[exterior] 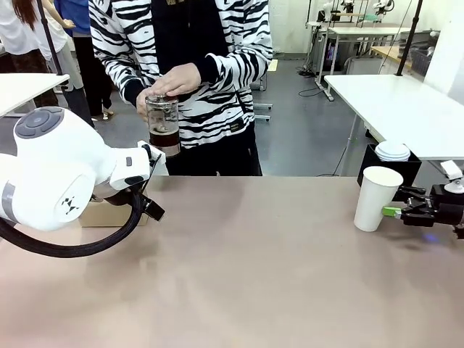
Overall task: Pour a drink into a cup and package it in a carrier.
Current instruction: Pick up the 600 ml Paper Cup and place it in the middle top area of the table.
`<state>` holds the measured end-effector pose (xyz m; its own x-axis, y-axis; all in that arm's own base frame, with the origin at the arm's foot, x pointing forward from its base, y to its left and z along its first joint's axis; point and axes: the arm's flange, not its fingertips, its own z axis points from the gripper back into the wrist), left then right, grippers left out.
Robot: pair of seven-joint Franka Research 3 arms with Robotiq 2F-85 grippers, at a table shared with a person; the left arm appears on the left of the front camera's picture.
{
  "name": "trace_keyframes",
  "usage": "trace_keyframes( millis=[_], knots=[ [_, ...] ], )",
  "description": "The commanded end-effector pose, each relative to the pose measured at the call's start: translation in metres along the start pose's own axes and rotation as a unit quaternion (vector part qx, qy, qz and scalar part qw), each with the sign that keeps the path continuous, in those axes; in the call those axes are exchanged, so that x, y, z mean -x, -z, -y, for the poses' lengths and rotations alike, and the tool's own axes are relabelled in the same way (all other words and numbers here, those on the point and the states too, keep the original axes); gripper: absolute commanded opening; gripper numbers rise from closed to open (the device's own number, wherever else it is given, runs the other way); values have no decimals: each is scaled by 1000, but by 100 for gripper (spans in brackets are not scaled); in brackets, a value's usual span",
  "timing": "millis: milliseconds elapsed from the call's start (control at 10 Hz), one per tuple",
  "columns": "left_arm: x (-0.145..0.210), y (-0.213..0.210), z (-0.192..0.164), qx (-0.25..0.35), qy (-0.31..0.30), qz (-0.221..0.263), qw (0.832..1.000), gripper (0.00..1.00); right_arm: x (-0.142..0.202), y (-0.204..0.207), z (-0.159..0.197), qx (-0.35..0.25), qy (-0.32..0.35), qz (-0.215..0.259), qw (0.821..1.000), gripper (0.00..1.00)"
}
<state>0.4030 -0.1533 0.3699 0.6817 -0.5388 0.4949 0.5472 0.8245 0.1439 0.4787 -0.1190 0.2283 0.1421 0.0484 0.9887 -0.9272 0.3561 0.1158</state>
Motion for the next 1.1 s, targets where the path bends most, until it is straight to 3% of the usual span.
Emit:
trace_keyframes(
  millis=[0, 600, 700, 900, 1000],
  knots=[
    [0, 0, -1, 1, -2, 1, 1000, 100, -1, 5, 0, -28, -18, 12, 999, 100],
    [0, 0, -1, 1, -2, 1, 1000, 100, -11, 41, 3, -73, 3, 17, 997, 100],
    [0, 0, -1, 1, -2, 1, 1000, 100, -8, 42, 3, -74, 9, 15, 997, 82],
    [0, 0, -1, 1, -2, 1, 1000, 100, -7, 22, 3, -85, 23, 14, 996, 80],
    [0, 0, -1, 1, -2, 1, 1000, 100, -5, 42, -1, -61, -2, 19, 998, 80]
  ],
)
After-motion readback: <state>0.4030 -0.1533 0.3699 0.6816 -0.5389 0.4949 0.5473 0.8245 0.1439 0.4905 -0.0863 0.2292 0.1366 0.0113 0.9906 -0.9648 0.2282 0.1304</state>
